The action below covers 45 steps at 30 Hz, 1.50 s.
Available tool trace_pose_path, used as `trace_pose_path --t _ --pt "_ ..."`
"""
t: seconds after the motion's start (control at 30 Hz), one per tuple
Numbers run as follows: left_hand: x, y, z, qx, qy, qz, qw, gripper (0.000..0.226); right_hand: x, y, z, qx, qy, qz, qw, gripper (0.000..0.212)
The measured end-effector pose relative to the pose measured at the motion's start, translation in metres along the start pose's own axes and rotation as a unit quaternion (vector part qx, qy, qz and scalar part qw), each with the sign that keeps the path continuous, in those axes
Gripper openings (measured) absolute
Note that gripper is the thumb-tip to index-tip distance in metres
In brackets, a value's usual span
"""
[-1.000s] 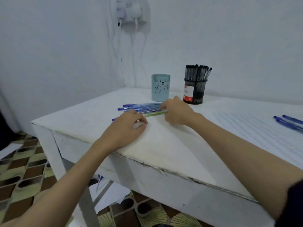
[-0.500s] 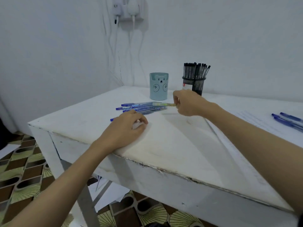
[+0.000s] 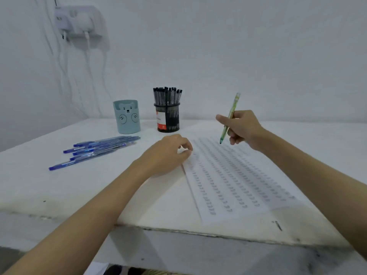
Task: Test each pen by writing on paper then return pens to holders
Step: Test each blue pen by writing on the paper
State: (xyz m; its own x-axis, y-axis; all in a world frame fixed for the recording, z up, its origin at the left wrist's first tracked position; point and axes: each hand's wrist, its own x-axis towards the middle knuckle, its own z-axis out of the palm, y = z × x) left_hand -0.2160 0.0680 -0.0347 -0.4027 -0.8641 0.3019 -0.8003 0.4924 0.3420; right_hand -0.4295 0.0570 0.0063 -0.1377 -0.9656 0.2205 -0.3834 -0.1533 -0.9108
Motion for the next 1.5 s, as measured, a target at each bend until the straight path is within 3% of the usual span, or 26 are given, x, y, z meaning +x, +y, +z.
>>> trace_pose_path --t 0.2,0.3,0.4,0.6,1.1,1.5 --pt "0.049 0.019 0.018 0.031 -0.083 0.001 0.996 0.03 0.01 0.033 -0.036 0.01 0.066 0.013 0.998 0.031" --pt "0.064 0.02 0.028 0.009 -0.1 0.021 0.995 0.034 0.013 0.039 -0.036 0.027 0.031 0.035 0.999 0.018" --pt "0.069 0.026 0.042 -0.03 -0.102 0.057 0.993 0.037 0.012 0.044 -0.034 0.022 0.004 0.043 0.999 0.027" --pt "0.067 0.024 0.054 -0.067 -0.101 0.068 0.99 0.038 0.007 0.061 -0.024 -0.074 0.081 -0.021 0.994 0.044" --pt "0.066 0.025 0.054 -0.063 -0.092 0.059 0.992 0.039 0.006 0.064 -0.022 -0.165 0.069 -0.067 0.982 0.043" --pt "0.065 0.027 0.053 -0.055 -0.096 0.053 0.992 0.04 0.007 0.064 -0.022 -0.156 0.08 -0.067 0.982 0.044"
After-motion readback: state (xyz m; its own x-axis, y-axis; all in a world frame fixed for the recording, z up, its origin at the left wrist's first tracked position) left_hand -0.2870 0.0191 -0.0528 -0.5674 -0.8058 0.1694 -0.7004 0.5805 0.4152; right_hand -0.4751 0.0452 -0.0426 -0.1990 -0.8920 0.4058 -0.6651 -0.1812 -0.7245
